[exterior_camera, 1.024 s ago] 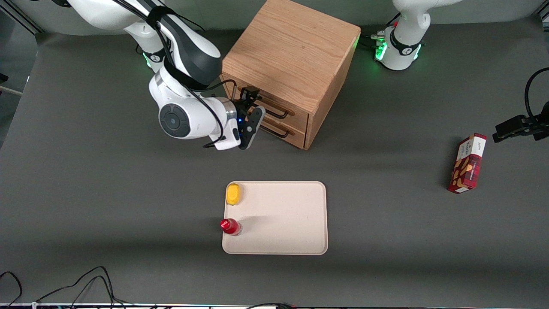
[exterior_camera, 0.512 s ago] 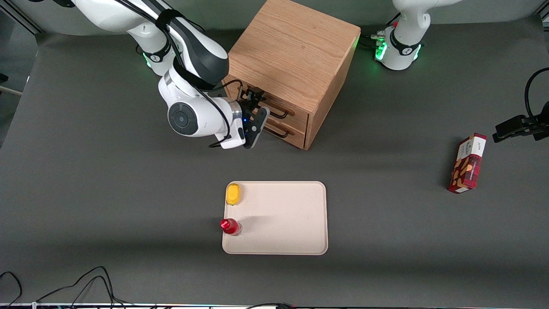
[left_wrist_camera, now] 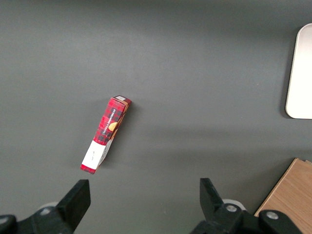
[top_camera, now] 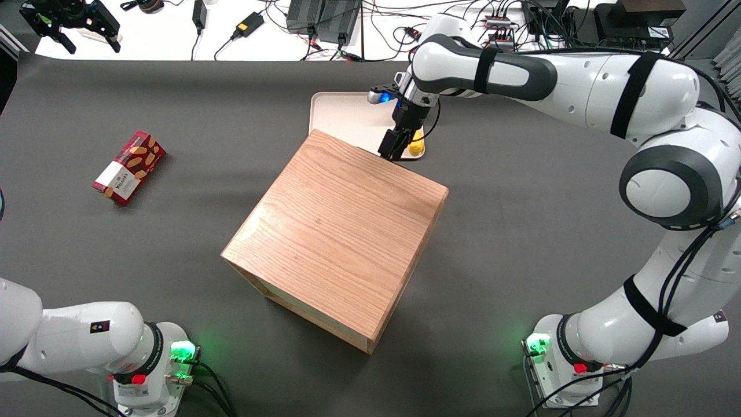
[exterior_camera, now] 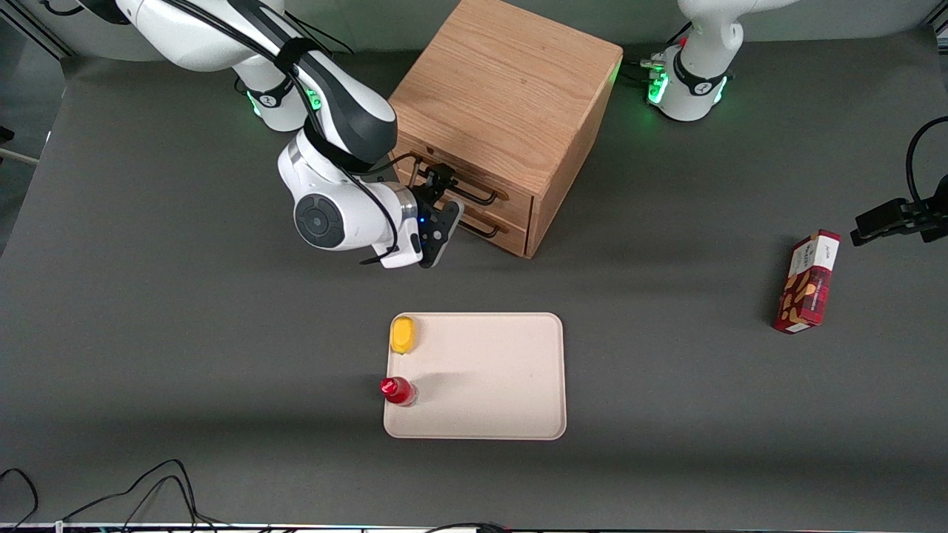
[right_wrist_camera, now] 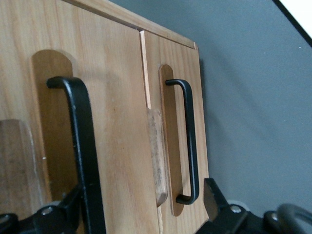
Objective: Open upper drawer
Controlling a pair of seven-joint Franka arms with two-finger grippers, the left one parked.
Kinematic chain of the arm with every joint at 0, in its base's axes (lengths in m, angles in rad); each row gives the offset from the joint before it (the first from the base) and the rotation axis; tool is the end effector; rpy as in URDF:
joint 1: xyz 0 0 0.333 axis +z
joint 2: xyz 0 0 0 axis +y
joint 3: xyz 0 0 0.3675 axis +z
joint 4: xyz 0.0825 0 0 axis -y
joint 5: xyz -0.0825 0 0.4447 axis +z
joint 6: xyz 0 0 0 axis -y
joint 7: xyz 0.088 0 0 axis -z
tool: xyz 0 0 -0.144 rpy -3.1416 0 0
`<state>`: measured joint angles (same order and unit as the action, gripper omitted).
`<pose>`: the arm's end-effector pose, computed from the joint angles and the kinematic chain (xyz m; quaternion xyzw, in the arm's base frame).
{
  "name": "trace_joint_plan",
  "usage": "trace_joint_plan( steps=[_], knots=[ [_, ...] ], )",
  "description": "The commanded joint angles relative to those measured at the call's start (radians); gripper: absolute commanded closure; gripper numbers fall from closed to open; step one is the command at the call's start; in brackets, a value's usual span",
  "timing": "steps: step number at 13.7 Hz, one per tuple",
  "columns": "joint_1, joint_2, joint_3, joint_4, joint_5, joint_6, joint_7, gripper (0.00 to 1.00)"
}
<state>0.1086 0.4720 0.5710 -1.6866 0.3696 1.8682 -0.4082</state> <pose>0.5477 0.4458 0.3446 -0.8531 -0.4186 0.1490 0.2735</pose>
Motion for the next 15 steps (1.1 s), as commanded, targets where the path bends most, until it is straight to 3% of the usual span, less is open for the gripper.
trace_joint_plan(
  steps=[1, 8, 15],
  knots=[
    [0.000, 0.031, 0.003, 0.039, -0.031, 0.022, 0.043, 0.00],
    [-0.021, 0.158, -0.023, 0.215, -0.127, 0.008, 0.040, 0.00],
    [-0.021, 0.200, -0.108, 0.338, -0.130, -0.084, 0.032, 0.00]
  ],
)
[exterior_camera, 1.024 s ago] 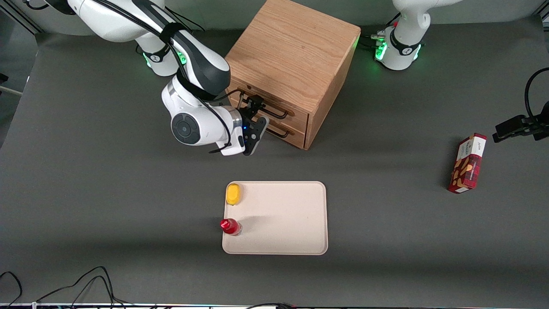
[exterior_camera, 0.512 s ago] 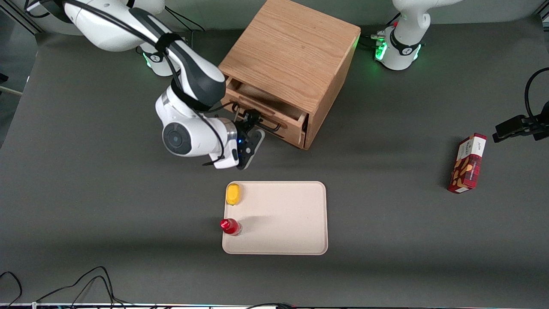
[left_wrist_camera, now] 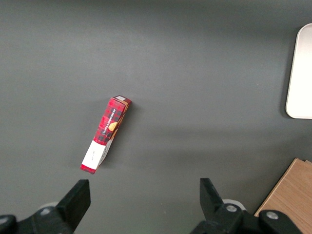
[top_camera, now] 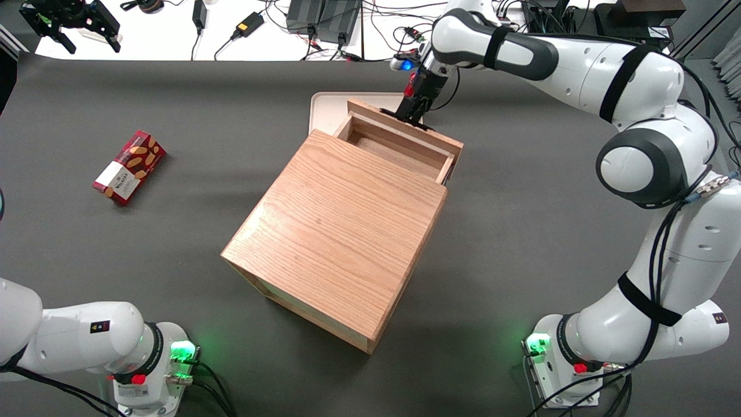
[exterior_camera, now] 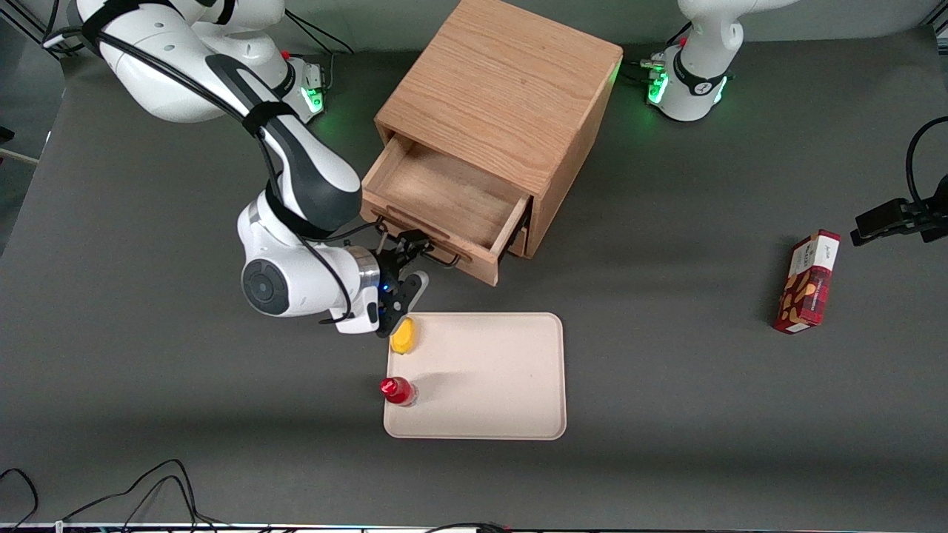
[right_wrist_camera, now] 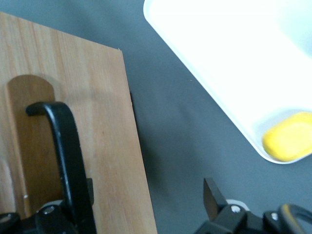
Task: Open upper drawer
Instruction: 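Pull the upper drawer outward from the cabinet with the right gripper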
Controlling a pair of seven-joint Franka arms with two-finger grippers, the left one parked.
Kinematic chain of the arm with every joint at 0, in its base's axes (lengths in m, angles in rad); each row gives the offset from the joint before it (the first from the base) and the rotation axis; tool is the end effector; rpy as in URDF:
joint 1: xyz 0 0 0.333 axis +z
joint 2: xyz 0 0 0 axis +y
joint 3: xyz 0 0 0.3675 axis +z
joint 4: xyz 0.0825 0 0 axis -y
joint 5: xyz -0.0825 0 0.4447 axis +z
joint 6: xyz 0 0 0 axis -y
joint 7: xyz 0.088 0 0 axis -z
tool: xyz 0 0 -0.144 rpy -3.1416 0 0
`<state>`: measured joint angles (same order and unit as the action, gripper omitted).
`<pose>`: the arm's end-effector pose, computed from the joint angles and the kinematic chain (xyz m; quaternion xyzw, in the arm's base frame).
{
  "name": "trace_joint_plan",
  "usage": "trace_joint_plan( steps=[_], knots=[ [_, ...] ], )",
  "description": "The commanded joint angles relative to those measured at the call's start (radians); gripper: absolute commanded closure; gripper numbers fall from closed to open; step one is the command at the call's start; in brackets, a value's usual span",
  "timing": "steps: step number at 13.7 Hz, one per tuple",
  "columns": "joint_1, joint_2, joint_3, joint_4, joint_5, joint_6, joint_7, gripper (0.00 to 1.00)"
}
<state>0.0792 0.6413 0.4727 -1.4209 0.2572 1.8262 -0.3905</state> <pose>0.6754 0.3757 0.3344 -0.8872 -0.3723 0.1048 0.2514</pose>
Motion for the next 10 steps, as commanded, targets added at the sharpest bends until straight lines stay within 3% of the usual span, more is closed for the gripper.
trace_joint_plan(
  steps=[1, 10],
  knots=[
    [0.008, 0.034, -0.022, 0.094, -0.015, -0.060, 0.015, 0.00],
    [0.008, 0.158, -0.054, 0.292, -0.016, -0.109, 0.007, 0.00]
  ],
)
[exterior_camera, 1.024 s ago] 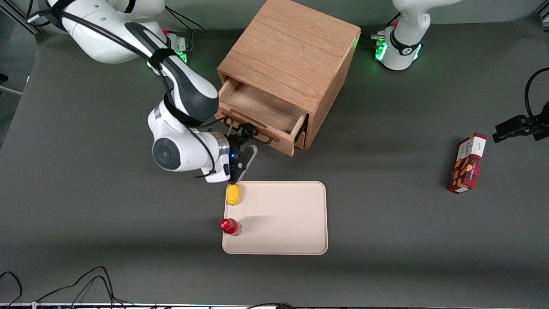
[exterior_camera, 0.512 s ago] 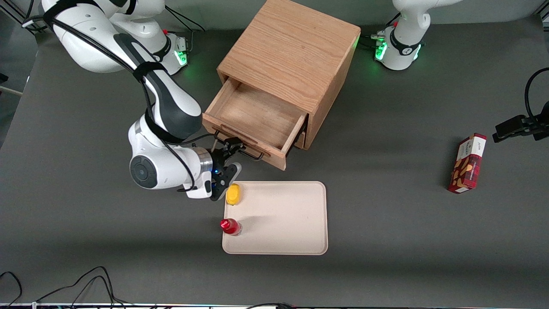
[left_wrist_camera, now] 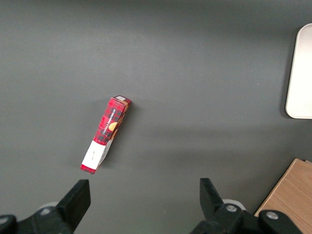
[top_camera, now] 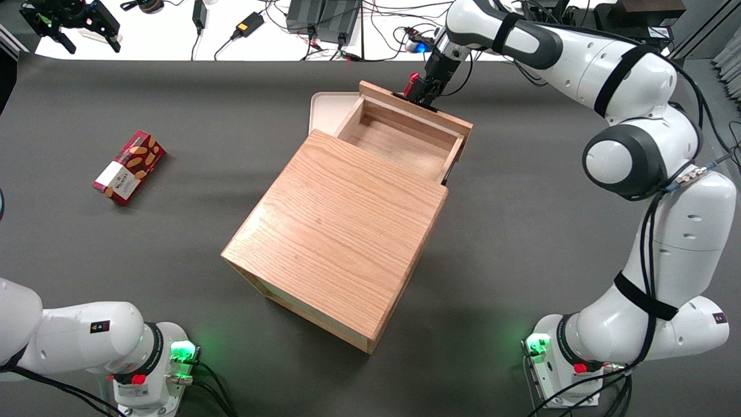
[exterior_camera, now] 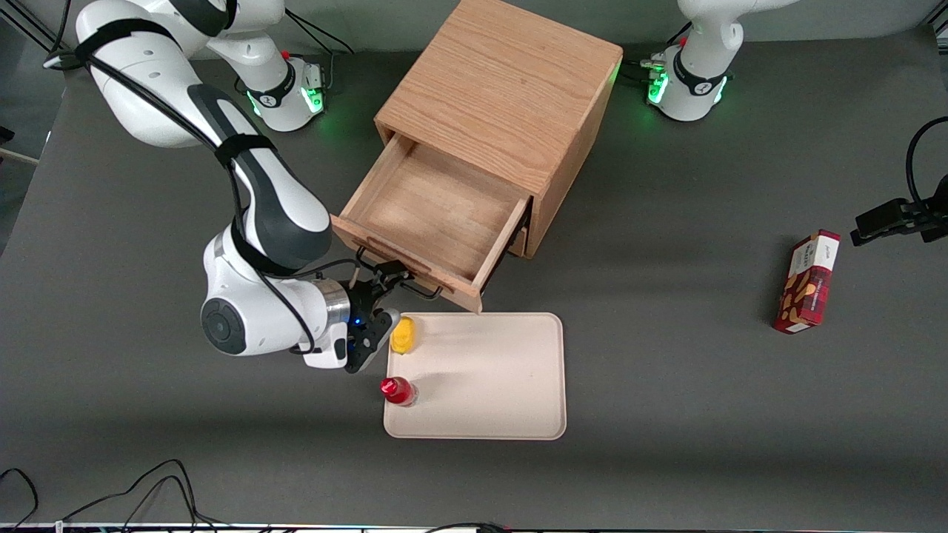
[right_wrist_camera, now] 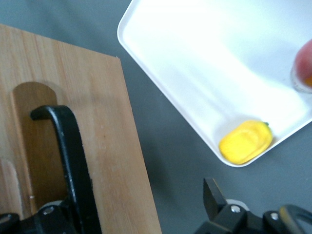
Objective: Open upper drawer
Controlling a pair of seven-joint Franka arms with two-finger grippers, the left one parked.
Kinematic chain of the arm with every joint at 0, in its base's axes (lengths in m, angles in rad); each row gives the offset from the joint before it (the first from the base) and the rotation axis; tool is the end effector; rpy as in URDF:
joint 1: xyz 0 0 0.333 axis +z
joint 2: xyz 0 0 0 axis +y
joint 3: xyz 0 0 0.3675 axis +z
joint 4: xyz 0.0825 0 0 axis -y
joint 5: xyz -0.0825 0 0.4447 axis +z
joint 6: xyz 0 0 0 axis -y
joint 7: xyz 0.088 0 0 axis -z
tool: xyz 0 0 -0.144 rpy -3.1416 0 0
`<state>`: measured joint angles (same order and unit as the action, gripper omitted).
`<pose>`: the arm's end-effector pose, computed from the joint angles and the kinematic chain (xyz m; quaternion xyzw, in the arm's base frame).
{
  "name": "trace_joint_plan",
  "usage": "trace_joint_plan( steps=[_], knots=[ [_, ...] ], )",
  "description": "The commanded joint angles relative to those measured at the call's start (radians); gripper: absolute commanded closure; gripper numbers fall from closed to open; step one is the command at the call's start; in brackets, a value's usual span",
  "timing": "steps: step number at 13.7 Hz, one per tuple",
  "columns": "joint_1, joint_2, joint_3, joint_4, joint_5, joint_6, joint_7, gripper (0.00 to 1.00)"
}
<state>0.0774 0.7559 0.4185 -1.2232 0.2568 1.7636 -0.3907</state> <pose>0.7375 0.3392 0.3328 -0.8973 -0.3447 0.0886 0.2610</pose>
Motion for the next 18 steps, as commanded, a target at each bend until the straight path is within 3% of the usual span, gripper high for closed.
trace_joint_plan(
  steps=[1, 18],
  knots=[
    [0.009, 0.046, 0.000, 0.111, -0.017, -0.061, -0.003, 0.00],
    [-0.028, 0.111, -0.007, 0.297, -0.005, -0.110, -0.056, 0.00]
  ],
)
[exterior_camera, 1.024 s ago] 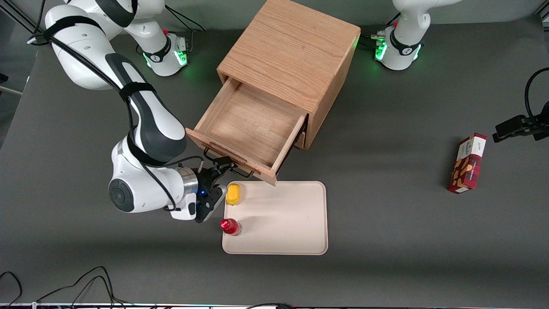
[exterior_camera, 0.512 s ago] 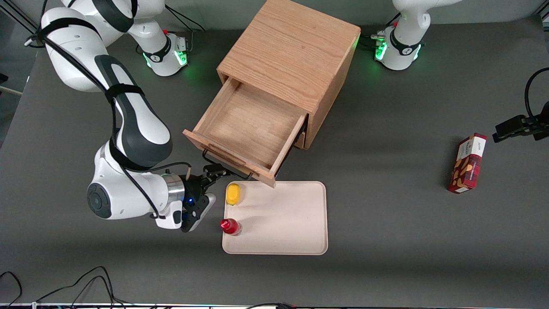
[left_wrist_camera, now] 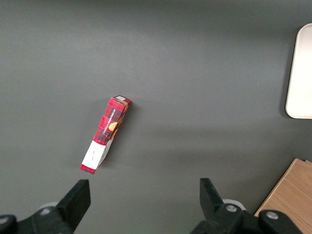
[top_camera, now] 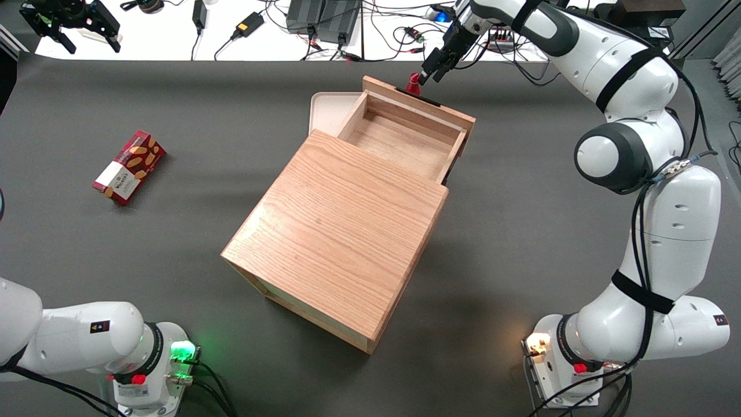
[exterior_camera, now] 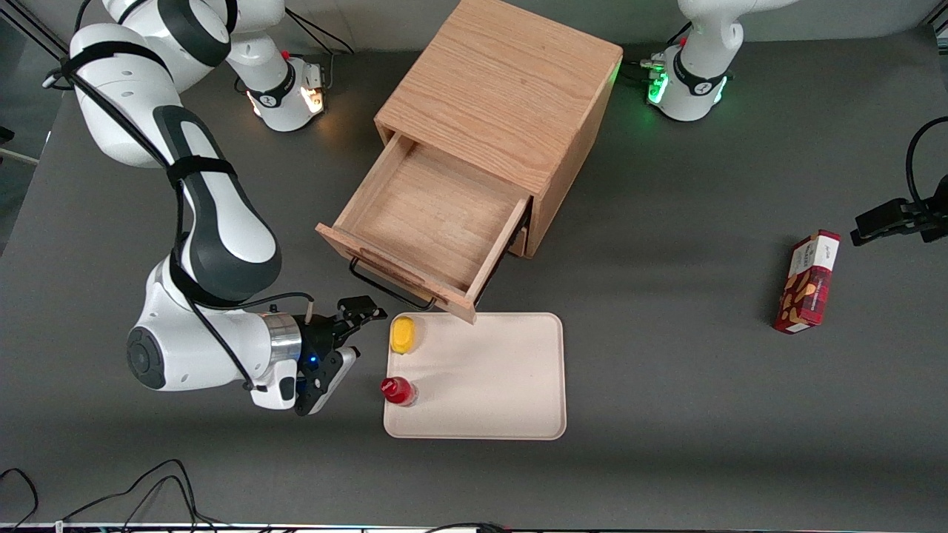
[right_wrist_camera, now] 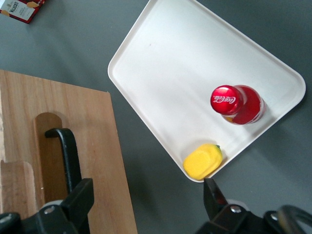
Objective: Open upper drawer
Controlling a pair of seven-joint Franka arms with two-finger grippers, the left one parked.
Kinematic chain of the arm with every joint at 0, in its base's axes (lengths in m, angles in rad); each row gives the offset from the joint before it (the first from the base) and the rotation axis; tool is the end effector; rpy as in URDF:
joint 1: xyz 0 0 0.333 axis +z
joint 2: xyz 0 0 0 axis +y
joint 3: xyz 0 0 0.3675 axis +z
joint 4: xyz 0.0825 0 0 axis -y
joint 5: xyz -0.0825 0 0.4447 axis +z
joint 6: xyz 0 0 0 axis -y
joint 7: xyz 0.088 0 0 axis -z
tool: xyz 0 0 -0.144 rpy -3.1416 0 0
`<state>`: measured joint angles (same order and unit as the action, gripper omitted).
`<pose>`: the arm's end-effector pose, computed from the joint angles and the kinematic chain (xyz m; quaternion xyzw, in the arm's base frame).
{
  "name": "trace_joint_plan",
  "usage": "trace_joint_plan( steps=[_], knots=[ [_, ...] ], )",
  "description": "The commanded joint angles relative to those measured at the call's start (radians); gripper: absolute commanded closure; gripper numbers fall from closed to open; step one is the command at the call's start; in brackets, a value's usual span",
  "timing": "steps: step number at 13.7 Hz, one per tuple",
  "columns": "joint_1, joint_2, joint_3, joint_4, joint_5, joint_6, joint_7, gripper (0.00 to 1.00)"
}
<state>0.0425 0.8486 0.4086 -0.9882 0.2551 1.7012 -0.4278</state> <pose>0.7987 0.2898 0.3711 -0.8996 -0.3373 0.0342 0.2754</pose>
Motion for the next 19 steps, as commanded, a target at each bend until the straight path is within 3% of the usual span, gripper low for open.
trace_joint_plan(
  steps=[1, 3, 7, 9, 12, 13, 16, 19],
  knots=[
    [0.008, 0.001, 0.002, 0.074, -0.005, -0.067, -0.008, 0.00],
    [0.011, -0.098, -0.013, 0.072, -0.043, -0.116, -0.002, 0.00],
    [0.020, -0.351, -0.039, 0.057, -0.201, -0.323, 0.007, 0.00],
    [0.013, -0.435, -0.069, 0.056, -0.232, -0.441, 0.032, 0.00],
    [0.014, -0.638, -0.097, -0.083, -0.327, -0.567, 0.281, 0.00],
    [0.010, -0.698, -0.109, -0.136, -0.323, -0.571, 0.350, 0.00],
    [-0.001, -0.805, -0.285, -0.240, -0.232, -0.699, 0.366, 0.00],
    [-0.001, -0.978, -0.389, -0.561, -0.203, -0.570, 0.389, 0.00]
  ],
)
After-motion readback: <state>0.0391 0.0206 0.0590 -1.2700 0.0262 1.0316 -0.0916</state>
